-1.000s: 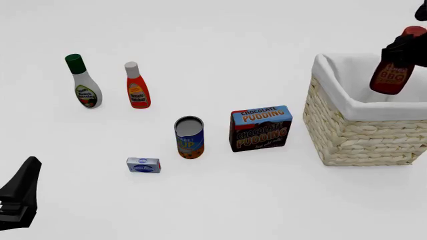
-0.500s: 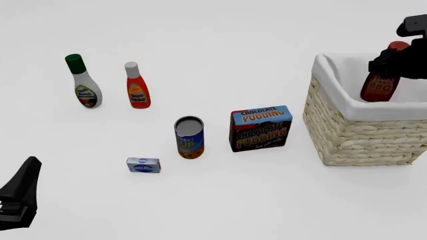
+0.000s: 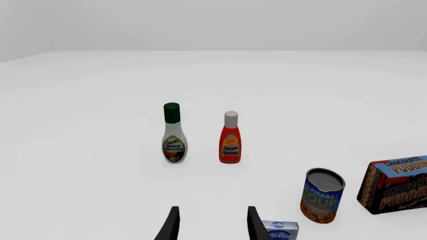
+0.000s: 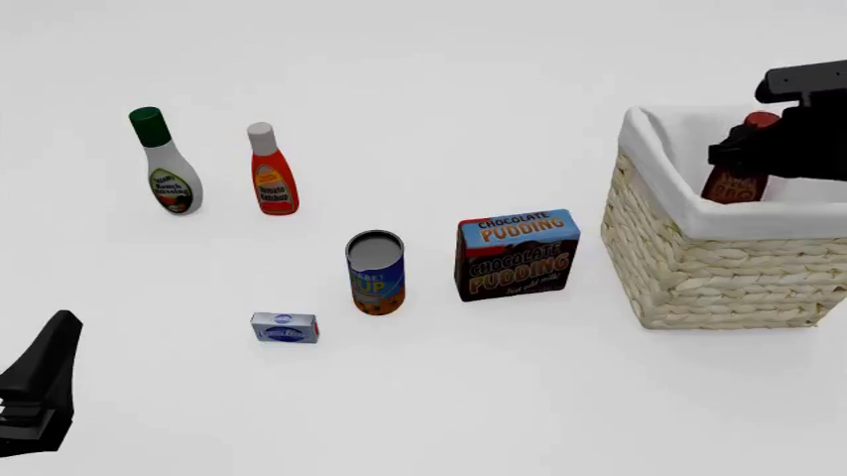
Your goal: Pick the bbq sauce and place it in the basket.
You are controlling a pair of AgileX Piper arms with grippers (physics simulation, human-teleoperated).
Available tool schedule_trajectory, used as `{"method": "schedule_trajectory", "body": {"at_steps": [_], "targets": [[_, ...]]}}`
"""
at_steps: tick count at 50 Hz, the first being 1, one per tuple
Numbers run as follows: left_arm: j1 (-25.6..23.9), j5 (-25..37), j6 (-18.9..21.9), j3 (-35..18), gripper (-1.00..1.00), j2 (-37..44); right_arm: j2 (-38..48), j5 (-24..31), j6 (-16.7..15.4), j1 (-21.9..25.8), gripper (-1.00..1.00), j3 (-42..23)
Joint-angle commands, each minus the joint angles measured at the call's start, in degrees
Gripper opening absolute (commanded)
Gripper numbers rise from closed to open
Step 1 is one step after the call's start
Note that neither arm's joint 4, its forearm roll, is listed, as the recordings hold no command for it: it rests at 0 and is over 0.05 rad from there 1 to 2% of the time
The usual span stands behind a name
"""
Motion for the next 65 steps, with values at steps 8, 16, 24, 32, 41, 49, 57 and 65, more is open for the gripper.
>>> {"method": "schedule_trajectory", "body": {"at_steps": [8,16,24,32,41,49,57,65], "targets": [[0.00,0.00,0.00,0.00,1.00,0.00,3.87,-1.69,0.94,-0.30,1.00,-1.17],[0.00,0.00,0.00,0.00,1.00,0.00,3.33,-1.12,0.98,-0.05,1.00,-1.14],[0.00,0.00,0.00,0.00,1.00,0.00,2.28,-0.49,0.81,0.23,1.00,-1.26],[0.00,0.00,0.00,0.00,1.00,0.00,0.38,0.71,0.79,0.63,1.00,-1.49],[0.00,0.00,0.00,0.00,1.00,0.00,-2.91,2.57,0.63,0.71,1.00,-1.68],[0.00,0.00,0.00,0.00,1.00,0.00,-5.63,4.21,0.40,0.97,1.00,-1.91],[0.00,0.00,0.00,0.00,1.00,0.00,-9.12,6.71,0.02,1.46,1.00,-2.72],[0.00,0.00,0.00,0.00,1.00,0.00,-13.05,9.24,0.13,1.82,1.00,-3.75]]}}
